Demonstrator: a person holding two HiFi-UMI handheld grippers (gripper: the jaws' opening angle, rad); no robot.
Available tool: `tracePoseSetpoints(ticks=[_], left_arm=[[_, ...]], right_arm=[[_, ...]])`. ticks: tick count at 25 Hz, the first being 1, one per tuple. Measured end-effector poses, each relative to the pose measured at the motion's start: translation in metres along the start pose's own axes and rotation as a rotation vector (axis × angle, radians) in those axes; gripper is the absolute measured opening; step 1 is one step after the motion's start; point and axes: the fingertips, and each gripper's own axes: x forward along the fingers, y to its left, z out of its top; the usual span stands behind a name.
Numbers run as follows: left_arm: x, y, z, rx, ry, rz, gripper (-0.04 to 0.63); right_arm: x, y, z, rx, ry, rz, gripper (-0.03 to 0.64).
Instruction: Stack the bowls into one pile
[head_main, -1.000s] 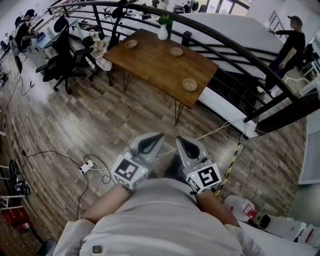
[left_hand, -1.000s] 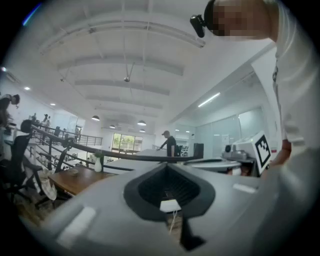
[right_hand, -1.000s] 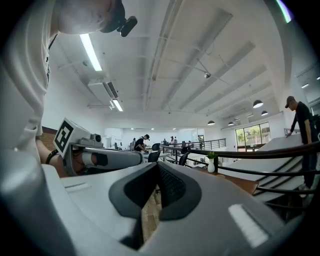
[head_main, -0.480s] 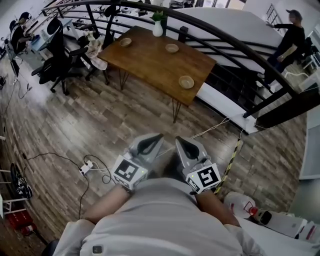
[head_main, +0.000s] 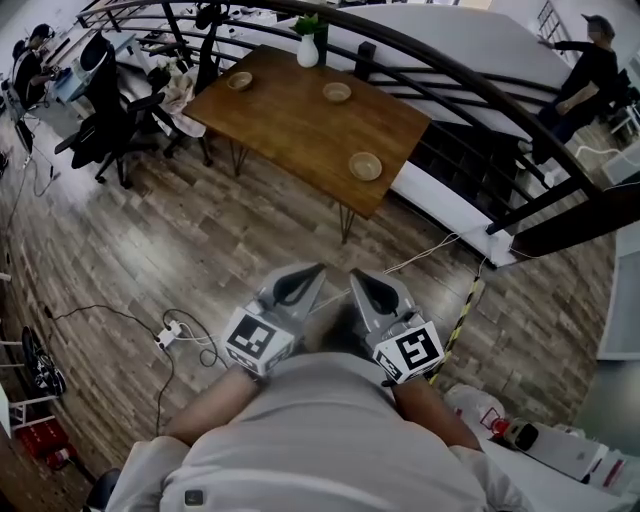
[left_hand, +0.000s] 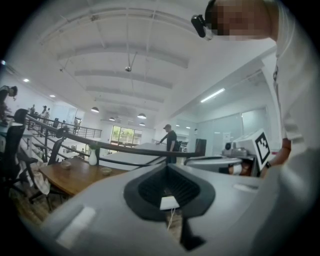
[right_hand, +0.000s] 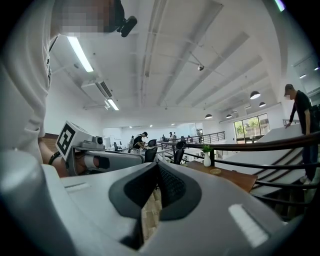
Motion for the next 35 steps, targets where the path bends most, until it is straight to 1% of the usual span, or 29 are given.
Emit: tracePoseSetpoints(ticks=[5,9,11,13,17,22,25,35], left_arm=[[0.069,0.005,0.004,0.015,-0.003,-0.026,0.005],[0.125,0.003,0.021,0.021,-0.011,-0.017,0.005],[0.145,-0.004,0.030,0.026,-0.017,-0.022,0.005],[0.161,-0.005,0.034,0.037,-0.014,-0.020,0.005],[0.188,0.000,0.035,0.025,-0.009,-0.010,0.005],[0.219,0.000,0.035,0.023,0.004,-0.038,0.005],[0.232,0.004,0.036,0.018,0.003,-0.049,0.005],[0.258,0.023,0.033,-0.006,0.014,-0.064,0.005]], right_arm=[[0.002,-0.066,0.003,-0.010,-0.010,0.004,0.006],[-0.003,-0.131,0.016,0.006,-0.015,-0.013,0.006],[-0.008,-0.154,0.025,0.006,-0.013,-0.012,0.006],[-0.008,-0.167,0.029,-0.008,-0.008,0.003,0.006],[-0.009,-0.183,0.029,-0.004,-0.021,0.009,0.006],[-0.010,-0.214,0.027,0.021,-0.014,-0.008,0.006],[-0.008,-0.225,0.028,0.023,-0.017,-0.021,0.006],[0.013,-0.246,0.025,0.027,-0.002,0.000,0.006]])
